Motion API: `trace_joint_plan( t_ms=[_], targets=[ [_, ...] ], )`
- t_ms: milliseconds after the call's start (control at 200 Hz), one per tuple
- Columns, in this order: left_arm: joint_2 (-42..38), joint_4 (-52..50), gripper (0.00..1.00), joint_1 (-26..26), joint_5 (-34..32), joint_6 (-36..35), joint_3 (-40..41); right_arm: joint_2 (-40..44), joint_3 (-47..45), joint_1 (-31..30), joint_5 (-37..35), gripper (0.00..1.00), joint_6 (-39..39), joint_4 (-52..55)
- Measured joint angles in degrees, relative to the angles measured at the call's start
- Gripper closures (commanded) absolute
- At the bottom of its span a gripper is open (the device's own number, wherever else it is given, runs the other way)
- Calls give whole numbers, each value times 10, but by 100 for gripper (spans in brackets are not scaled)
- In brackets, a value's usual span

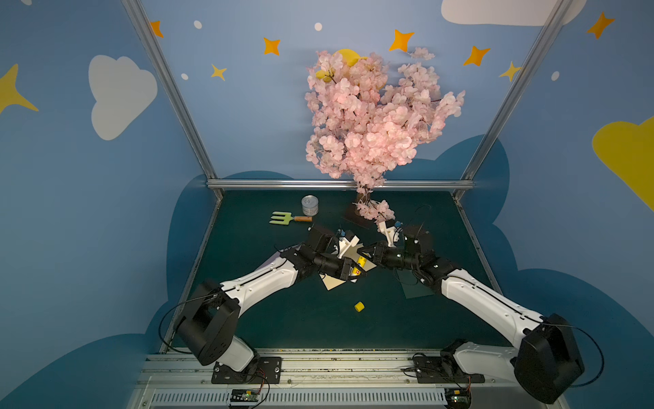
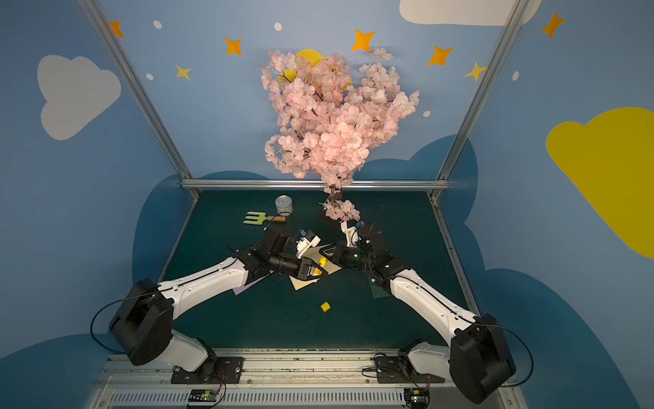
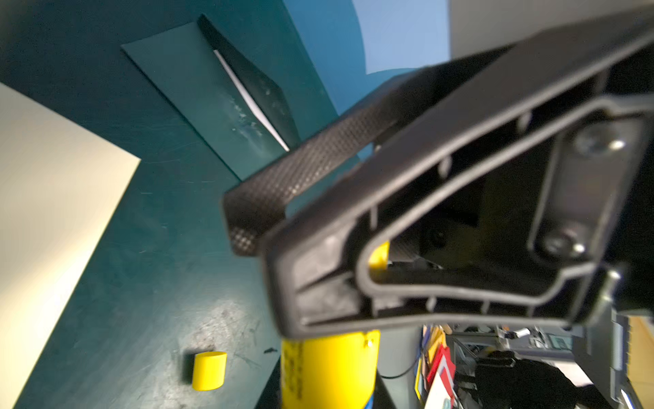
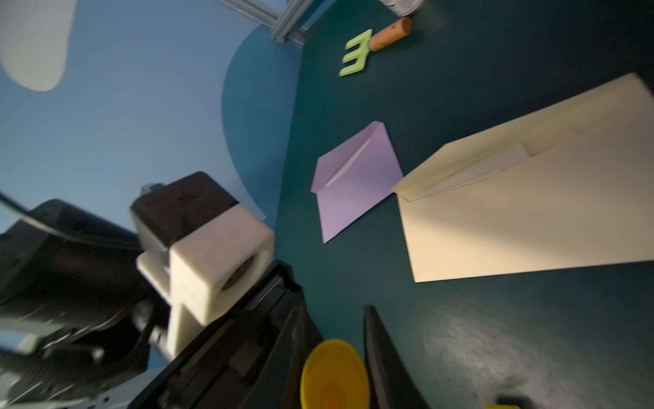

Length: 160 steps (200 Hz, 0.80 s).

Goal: Seal the envelope with a glue stick
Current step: Unscrew the glue stick.

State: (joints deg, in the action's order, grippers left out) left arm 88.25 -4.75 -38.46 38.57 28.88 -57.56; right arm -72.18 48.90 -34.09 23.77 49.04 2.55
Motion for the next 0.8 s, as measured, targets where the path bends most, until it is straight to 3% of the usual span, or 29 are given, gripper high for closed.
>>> trace_joint_plan(
  t_ms=[110, 215, 350, 561, 801],
  targets=[
    [29, -37, 97, -15, -57, -7, -29, -26, 38, -28, -92, 100, -18, 66],
    [53, -61, 97, -24, -87, -10, -58, -50, 77, -41, -147, 84, -39, 119],
    [58, -68, 97, -23, -79, -17, -72, -49, 94, -33, -144, 62, -67, 146],
    [49, -52, 97, 13, -22, -3, -47, 9, 35, 18, 19, 24, -86, 94],
    [8, 37, 97, 26, 94, 35, 12, 46, -42, 74, 195, 21, -42, -38]
  ],
)
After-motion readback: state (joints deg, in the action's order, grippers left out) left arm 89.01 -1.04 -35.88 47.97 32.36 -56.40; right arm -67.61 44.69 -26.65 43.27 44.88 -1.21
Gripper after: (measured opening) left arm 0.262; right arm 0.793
